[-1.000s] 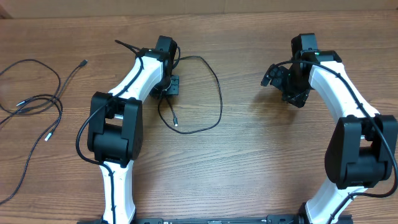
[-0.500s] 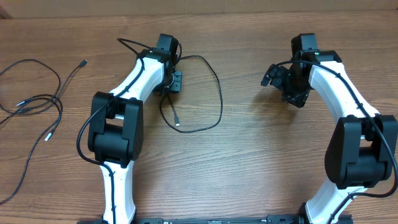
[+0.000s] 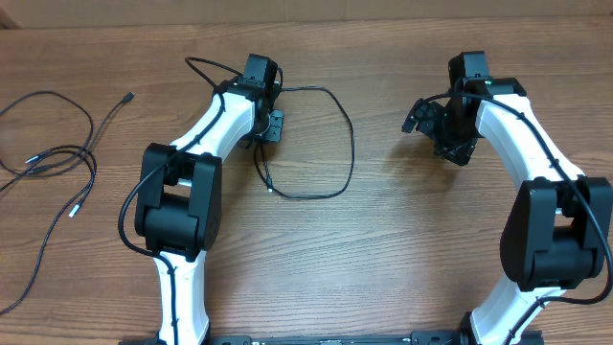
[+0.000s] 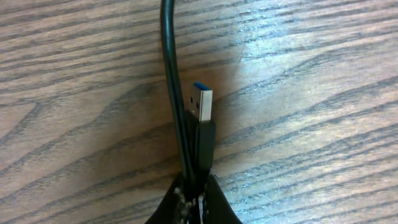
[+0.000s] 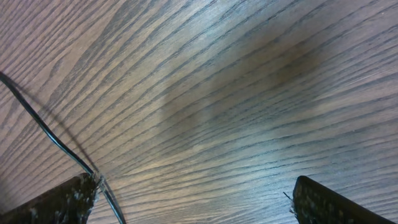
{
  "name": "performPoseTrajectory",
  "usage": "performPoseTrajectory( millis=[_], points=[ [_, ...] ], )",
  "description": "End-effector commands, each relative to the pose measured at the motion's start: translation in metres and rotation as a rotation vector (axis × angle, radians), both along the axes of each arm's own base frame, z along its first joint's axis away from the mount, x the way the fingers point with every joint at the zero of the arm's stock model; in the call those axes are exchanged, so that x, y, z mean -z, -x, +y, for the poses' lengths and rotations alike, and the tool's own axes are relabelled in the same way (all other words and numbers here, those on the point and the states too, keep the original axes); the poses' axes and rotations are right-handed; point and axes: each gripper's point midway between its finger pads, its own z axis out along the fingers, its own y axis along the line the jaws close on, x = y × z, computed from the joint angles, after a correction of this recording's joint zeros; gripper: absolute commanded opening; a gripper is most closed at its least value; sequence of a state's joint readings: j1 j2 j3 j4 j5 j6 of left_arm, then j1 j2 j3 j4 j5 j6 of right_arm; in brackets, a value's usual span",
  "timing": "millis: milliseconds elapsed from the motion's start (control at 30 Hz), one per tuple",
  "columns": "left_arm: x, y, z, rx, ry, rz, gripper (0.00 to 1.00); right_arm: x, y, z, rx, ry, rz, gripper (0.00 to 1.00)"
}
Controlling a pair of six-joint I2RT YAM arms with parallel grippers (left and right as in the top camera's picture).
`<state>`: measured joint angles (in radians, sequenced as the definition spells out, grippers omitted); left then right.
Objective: Untangle cables
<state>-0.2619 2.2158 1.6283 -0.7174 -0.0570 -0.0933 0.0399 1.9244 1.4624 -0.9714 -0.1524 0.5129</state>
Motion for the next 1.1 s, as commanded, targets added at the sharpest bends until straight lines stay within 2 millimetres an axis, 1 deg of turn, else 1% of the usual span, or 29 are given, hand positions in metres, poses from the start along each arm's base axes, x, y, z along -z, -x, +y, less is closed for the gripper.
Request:
performPoseTrajectory(
  millis=[0,133,233,267,300,367,467,500,567,600,633,667,700,800,900,967,1067],
  points=[
    [0.03,0.024,0.008,0.031,-0.042,0.111,0.04,-0.002,-0.003,-0.001,-0.001,0.006,-0.011,1.0],
    [0.012,0.02,0.007,0.007,-0.029,0.083,0.04,-0.002,-0.003,-0.001,-0.001,0.006,-0.011,1.0],
    [-0.011,0.014,0.006,-0.004,-0.014,0.034,0.04,-0.002,-0.003,-0.001,-0.001,0.006,-0.011,1.0],
    [-0.023,0.012,0.005,-0.004,-0.007,0.008,0.04,-0.002,-0.003,-0.001,-0.001,0.006,-0.011,1.0],
    [-0.03,0.01,0.005,-0.007,-0.003,-0.008,0.04,-0.002,-0.003,-0.001,-0.001,0.006,-0.011,1.0],
    [-0.055,0.006,0.007,-0.02,-0.003,-0.064,0.04,-0.002,-0.003,-0.001,-0.001,0.006,-0.011,1.0],
    [-0.094,0.0,0.021,-0.072,-0.053,-0.167,0.04,-0.002,-0.003,-0.001,-0.001,0.006,-0.011,1.0],
    [-0.123,-0.004,0.033,-0.113,-0.099,-0.245,0.04,-0.002,-0.003,-0.001,-0.001,0.006,-0.011,1.0],
    [-0.15,-0.005,0.045,-0.157,-0.141,-0.32,0.04,-0.002,-0.003,-0.001,-0.001,0.006,-0.011,1.0],
    [-0.168,-0.005,0.055,-0.197,-0.176,-0.371,0.04,-0.002,-0.003,-0.001,-0.001,0.006,-0.011,1.0],
    [-0.181,-0.006,0.063,-0.228,-0.205,-0.41,0.04,-0.002,-0.003,-0.001,-0.001,0.006,-0.011,1.0],
    [-0.194,-0.005,0.074,-0.274,-0.237,-0.45,0.04,-0.002,-0.003,-0.001,-0.001,0.006,-0.011,1.0],
    [-0.211,-0.004,0.088,-0.347,-0.276,-0.502,0.04,-0.002,-0.003,-0.001,-0.001,0.006,-0.011,1.0],
    [-0.247,0.002,0.123,-0.496,-0.354,-0.611,0.04,-0.002,-0.003,-0.001,-0.001,0.006,-0.011,1.0],
    [-0.273,0.011,0.161,-0.638,-0.408,-0.687,0.04,-0.002,-0.003,-0.001,-0.001,0.006,-0.011,1.0],
    [-0.279,0.015,0.181,-0.699,-0.414,-0.7,0.04,-0.002,-0.003,-0.001,-0.001,0.006,-0.011,1.0],
    [-0.279,0.022,0.213,-0.789,-0.425,-0.694,0.04,-0.002,-0.003,-0.001,-0.001,0.006,-0.011,1.0]
  ],
)
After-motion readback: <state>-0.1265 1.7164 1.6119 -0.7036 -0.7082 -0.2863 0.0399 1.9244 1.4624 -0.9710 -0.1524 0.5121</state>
